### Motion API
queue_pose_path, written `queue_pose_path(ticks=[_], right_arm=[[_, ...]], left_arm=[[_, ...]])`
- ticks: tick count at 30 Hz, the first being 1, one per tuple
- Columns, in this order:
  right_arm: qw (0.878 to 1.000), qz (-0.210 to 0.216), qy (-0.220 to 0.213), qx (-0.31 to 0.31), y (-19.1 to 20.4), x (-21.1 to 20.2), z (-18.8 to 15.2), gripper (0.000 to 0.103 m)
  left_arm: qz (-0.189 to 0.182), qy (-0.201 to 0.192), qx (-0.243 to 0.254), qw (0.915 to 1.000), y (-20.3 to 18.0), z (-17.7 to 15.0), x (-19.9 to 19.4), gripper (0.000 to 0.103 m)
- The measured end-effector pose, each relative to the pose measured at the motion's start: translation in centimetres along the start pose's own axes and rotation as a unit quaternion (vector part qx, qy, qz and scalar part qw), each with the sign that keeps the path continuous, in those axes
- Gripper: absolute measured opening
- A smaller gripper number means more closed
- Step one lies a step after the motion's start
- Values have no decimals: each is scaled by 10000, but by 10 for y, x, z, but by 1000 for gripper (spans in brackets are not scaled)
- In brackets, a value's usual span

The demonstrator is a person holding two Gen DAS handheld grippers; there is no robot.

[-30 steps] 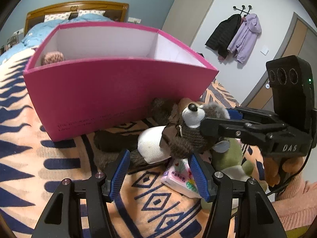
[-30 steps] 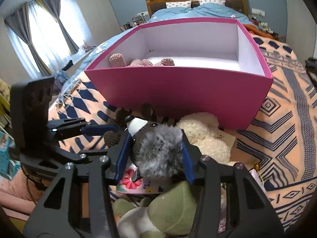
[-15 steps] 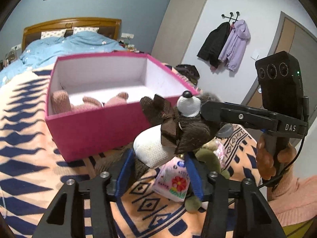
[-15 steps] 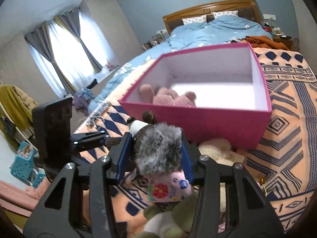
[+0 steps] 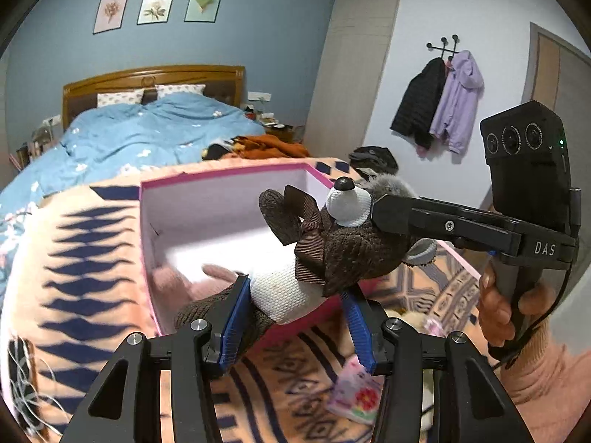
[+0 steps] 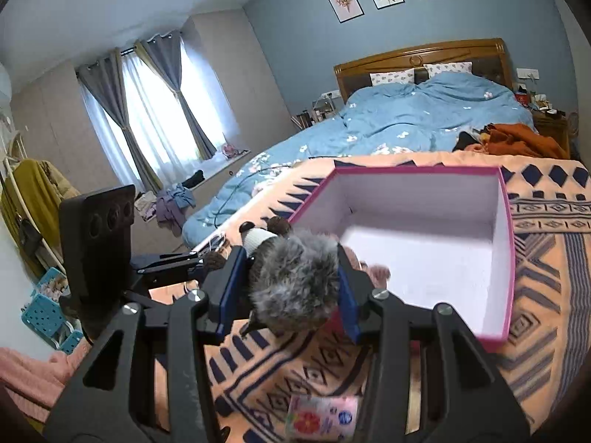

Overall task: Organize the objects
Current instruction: 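Carry the grey mouse with both tools into the pink box and release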

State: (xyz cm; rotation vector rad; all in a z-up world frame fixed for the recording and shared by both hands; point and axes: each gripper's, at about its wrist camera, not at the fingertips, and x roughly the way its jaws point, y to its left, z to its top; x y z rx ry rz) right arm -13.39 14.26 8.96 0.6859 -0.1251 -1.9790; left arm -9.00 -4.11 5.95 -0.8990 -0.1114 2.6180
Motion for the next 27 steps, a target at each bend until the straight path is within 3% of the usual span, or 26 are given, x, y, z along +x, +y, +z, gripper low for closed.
queue_pose_path(ticks=[7,27], right_arm=[[10000,21,-35,35,-15,18,21,49],[9970,-205,398,635,-80,101,47,49]], left_arm=[[333,90,83,9994,12,20,18,50],[747,724,-441,9936,65,40,91,50]])
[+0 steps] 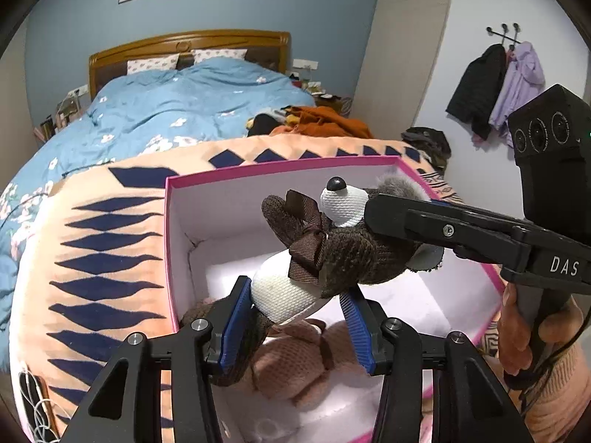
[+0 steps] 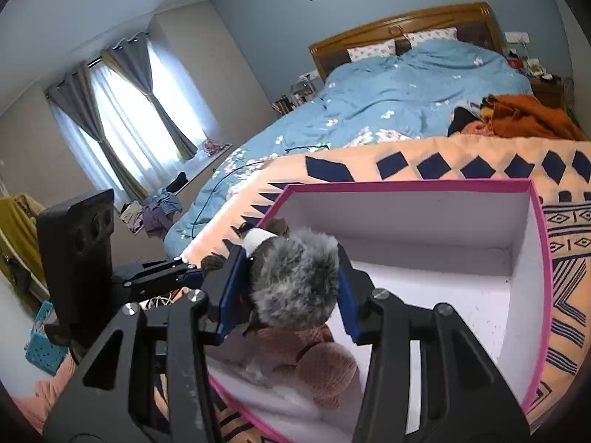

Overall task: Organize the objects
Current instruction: 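Carry the grey mouse with both tools into the pink box and release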

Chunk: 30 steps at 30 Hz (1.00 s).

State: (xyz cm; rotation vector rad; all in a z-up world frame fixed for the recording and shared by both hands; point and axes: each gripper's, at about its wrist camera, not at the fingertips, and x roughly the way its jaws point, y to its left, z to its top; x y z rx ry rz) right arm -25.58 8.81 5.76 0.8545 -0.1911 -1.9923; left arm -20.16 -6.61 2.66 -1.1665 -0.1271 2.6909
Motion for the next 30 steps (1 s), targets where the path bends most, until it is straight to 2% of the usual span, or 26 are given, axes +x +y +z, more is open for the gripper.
queue_pose_path(ticks=[5,10,11,14,19,23,27,29,30], right_arm=[[9993,-121,258,260,-14,25,7,51],[9950,-773,571,266,-17,40,12,59],[9947,-804,592,240,-17,42,12,62],[9940,-861,649,191,-16,42,8,63],[9952,-716,636,199,-16,30,-1,63],[9980,-454,423,122,-7,8,-6,63],[9998,-125,133,-45,13,-21,-11,63],[9999,6,35,-117,24,-33,-13,63],[9998,99,-7,-146,29,-39,-14,63]], left_arm=[[213,119,-132,9996,8,1,16,50],[508,139,-175,9985,9,0,24,50],[561,128,-170,9982,8,-1,24,50],[617,71,-218,9978,11,-1,24,50],[537,-167,-259,9981,12,-7,11,51],[365,-475,-238,9979,7,-14,-11,61],[109,-813,-196,9964,-2,-23,-39,66],[69,-979,-143,9951,-8,-29,-54,76],[29,-1051,-75,9944,-12,-33,-63,76]])
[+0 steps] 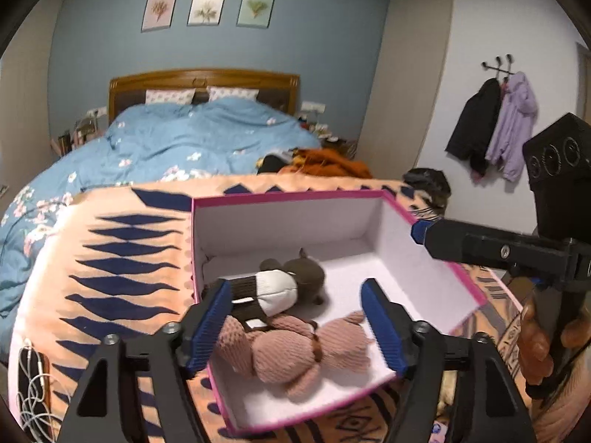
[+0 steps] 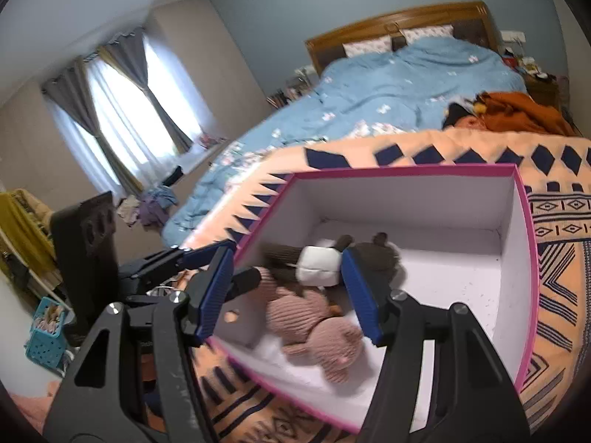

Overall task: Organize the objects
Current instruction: 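Carry the grey mouse with both tools into the pink box and release, then move both tools to the green turtle plush and grasp it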

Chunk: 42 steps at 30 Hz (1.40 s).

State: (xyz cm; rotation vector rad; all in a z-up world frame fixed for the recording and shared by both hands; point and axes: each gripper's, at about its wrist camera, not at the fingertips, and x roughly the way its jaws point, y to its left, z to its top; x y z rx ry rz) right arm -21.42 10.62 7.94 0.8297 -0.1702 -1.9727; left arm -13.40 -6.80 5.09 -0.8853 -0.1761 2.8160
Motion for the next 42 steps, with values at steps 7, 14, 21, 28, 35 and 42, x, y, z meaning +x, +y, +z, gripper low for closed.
queue_pose_path(ticks=[7,14,21,28,35,42], right_arm=[[9983,483,-245,-215,35,-41,-15,63],[9977,351,-246,-528,53,-79,-50,63],[9986,-62,-159,-500,41,-111,-97,64],[9989,-342,305,116,2,-116,-148,64],[9963,-294,629,509,-13,-115,-190,64],[9942,-320,752,705,-25,-105,-204,64]], left_arm=[[-259,-250,307,9989,-30,-20,-43,77],[-502,-171,590,9969,-53,-56,-60,77],[-1134,446,864,9888,-92,-103,-47,77],[-1555,783,1032,9793,-120,-139,-43,77],[-1929,1002,1084,9701,-135,-159,-51,77],[-1760,1400,1165,9674,-151,-177,-32,77]])
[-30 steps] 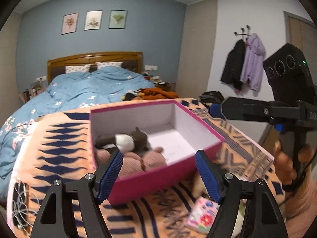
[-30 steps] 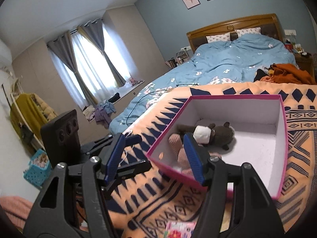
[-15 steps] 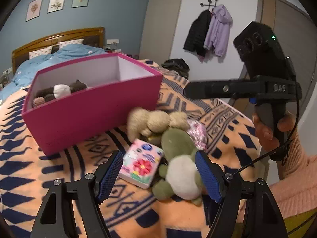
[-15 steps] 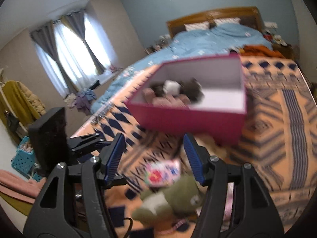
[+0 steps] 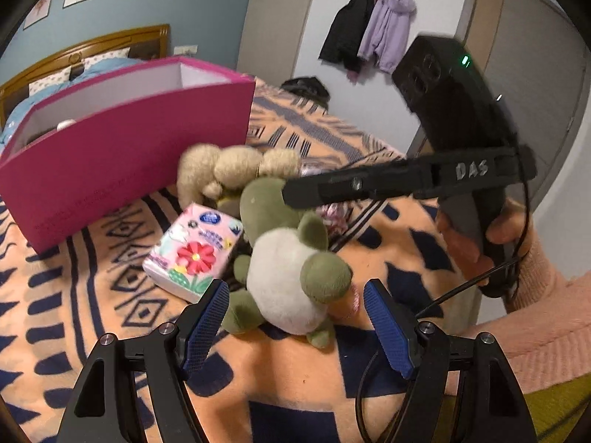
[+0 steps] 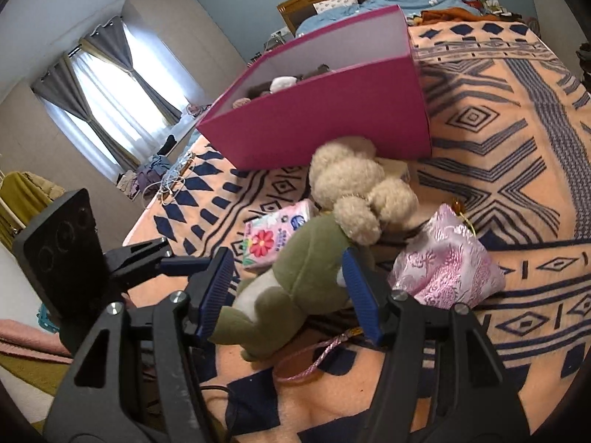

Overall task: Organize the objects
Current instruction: 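Move both tools to the green turtle plush and grasp it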

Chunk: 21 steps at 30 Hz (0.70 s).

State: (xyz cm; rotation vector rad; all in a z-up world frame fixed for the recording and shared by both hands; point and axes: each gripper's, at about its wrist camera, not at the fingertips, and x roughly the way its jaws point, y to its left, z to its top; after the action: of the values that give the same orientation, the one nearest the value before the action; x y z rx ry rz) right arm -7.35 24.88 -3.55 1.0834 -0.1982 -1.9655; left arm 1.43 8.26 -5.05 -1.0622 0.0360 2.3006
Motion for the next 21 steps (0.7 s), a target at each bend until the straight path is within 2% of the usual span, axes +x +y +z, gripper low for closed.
queue_pose_path(ticks=[4,7,11,15,21], right_arm=[[10000,-38,-20,-2,-2,3,3,64],[10000,-41,19,10,-6,7,5,64],[10000,35,61,-44,-7,10,7,64],[9998,134,114,-53,-8,14,11,65],[9997,160,183,-101,-7,18,14,72]], left_arm=[[66,116,-160,9998,5,-4,6,73],[153,121,-276,9994,12,-4,5,64],[-22,81,-430,9990,23,-6,-4,54],[-9,30,-500,9987,30,-9,-13,52],[311,57,-862,9958,55,-16,-24,43]])
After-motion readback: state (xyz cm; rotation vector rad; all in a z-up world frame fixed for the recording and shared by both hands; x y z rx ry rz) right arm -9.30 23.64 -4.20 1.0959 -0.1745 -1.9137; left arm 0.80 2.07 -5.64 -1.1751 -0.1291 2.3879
